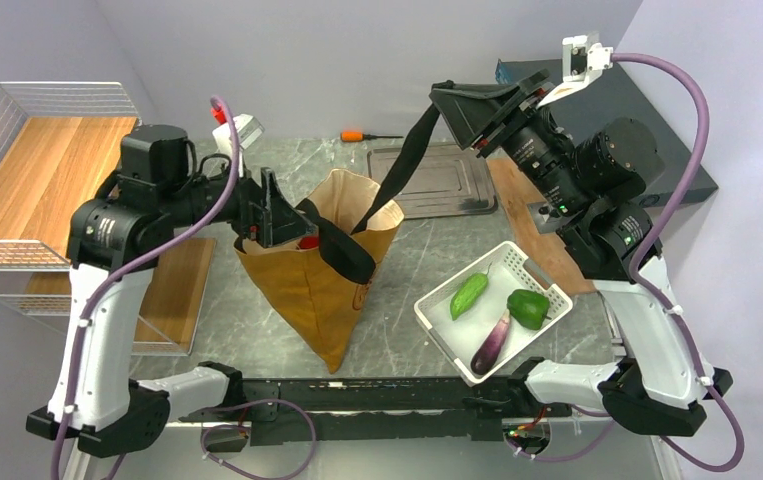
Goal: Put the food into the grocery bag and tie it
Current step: Tie the grocery bag at the center of the board.
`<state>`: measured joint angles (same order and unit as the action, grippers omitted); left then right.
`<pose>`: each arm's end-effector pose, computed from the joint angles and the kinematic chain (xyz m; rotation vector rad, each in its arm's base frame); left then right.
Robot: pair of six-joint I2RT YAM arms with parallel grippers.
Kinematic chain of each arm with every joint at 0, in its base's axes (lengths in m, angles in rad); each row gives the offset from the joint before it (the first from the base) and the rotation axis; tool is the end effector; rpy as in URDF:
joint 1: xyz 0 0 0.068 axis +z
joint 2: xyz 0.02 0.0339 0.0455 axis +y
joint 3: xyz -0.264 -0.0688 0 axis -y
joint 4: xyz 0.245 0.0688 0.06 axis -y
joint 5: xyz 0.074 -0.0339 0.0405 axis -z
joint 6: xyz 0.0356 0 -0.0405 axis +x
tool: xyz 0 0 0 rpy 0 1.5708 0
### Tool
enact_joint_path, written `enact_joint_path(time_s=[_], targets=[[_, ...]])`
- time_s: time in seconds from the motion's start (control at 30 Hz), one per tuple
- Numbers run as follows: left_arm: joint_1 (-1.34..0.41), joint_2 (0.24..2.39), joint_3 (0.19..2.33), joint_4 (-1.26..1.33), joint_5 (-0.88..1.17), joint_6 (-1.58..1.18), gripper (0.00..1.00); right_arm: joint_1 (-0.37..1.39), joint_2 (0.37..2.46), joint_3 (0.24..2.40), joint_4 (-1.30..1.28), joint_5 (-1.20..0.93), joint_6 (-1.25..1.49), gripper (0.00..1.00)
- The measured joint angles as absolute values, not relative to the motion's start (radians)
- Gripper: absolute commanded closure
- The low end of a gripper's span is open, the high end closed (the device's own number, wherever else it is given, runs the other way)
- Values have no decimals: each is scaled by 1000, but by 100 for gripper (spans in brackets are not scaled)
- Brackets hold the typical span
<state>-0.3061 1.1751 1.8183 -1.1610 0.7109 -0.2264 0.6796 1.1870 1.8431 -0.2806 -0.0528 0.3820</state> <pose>0.1513 -0.0722 0.5021 0.5298 2.0548 -1.0601 0.1393 0.1150 0.5955 -0.2334 1.2295 0.9585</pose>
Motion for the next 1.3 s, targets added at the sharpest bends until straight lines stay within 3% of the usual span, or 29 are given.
enact_joint_path(time_s=[0.17,0.37,0.8,1.0,1.13,1.23,1.3], targets=[[-306,1153,1851,-1198,743,-231,11,680,1189,1837,-268,-57,386,64],[-307,1136,1772,-1202,765,-234,8,679,1196,1837,-258,-62,386,64],[-306,1128,1630,-1128,744,-234,10,679,1205,1837,-245,-84,393,64],[-307,1144,1657,-1092,762,-244,48,679,1205,1837,-245,-87,393,64],[-307,1162,1696,-1079,799,-256,50,679,1205,1837,-245,-87,393,64],[-308,1155,1695,-1076,820,-259,69,679,1205,1837,-241,-86,393,64],[-310,1142,1673,-1073,835,-263,91,679,1205,1837,-240,-86,393,64]])
